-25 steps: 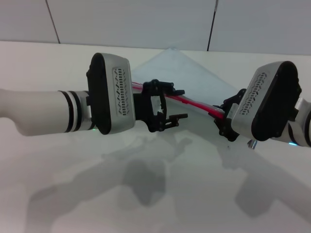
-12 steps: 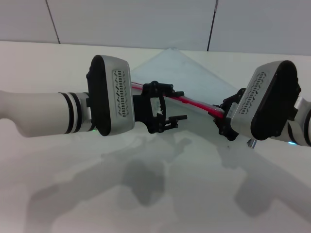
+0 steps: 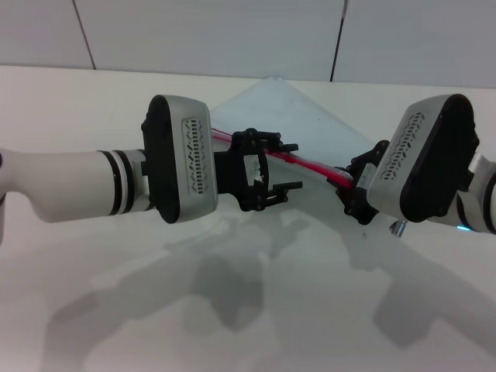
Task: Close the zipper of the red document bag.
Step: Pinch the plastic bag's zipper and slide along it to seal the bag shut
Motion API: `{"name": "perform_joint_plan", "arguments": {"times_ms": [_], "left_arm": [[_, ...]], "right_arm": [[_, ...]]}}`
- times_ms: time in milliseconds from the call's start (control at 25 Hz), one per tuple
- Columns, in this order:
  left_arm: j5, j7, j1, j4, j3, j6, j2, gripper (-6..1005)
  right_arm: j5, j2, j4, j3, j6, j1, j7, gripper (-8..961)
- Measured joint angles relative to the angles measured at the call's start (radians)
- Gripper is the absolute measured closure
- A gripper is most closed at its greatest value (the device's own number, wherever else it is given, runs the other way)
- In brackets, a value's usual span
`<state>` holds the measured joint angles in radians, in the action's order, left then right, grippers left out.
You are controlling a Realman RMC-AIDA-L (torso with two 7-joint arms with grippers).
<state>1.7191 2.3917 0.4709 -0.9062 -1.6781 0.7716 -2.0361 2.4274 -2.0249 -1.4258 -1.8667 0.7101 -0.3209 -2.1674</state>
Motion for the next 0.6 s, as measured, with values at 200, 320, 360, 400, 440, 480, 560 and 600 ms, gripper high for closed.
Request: {"name": "perform_joint_plan", "arguments": {"times_ms": [200, 320, 360, 400, 440, 480, 560, 600], "left_arm": [[0.001, 0.004, -0.002, 0.000, 0.000, 0.000, -0.001, 502], [0.002, 0.008, -0.005, 0.002, 0.000, -0.002, -0.001, 525], [0.002, 0.009, -0.005, 0.002, 0.000, -0.005, -0.001, 532], [0.002, 0.010, -0.006, 0.003, 0.000, -0.008, -0.001, 539], [0.002, 0.011, -0.007, 0.004, 0.000, -0.010, -0.001, 547], [0.002, 0.011, -0.007, 0.005, 0.000, -0.012, -0.001, 554], [0.002, 0.012, -0.007, 0.009, 0.000, -0.014, -0.001, 569], [0.002, 0.012, -0.007, 0.011, 0.000, -0.017, -0.001, 576]], "right_arm": [[-0.001, 0.000, 0.002, 0.000, 0.000, -0.002, 0.000, 902], [-0.001, 0.000, 0.002, 0.000, 0.000, -0.002, 0.001, 901], [-0.001, 0.000, 0.003, 0.000, 0.000, -0.003, 0.001, 900], [-0.001, 0.000, 0.003, 0.000, 0.000, -0.003, 0.001, 900], [-0.001, 0.000, 0.004, 0.000, 0.000, -0.003, 0.001, 900], [-0.001, 0.000, 0.005, 0.000, 0.000, -0.003, 0.001, 900], [-0.001, 0.000, 0.005, 0.000, 0.000, -0.003, 0.001, 899], [-0.001, 0.000, 0.005, 0.000, 0.000, -0.003, 0.001, 899]]}}
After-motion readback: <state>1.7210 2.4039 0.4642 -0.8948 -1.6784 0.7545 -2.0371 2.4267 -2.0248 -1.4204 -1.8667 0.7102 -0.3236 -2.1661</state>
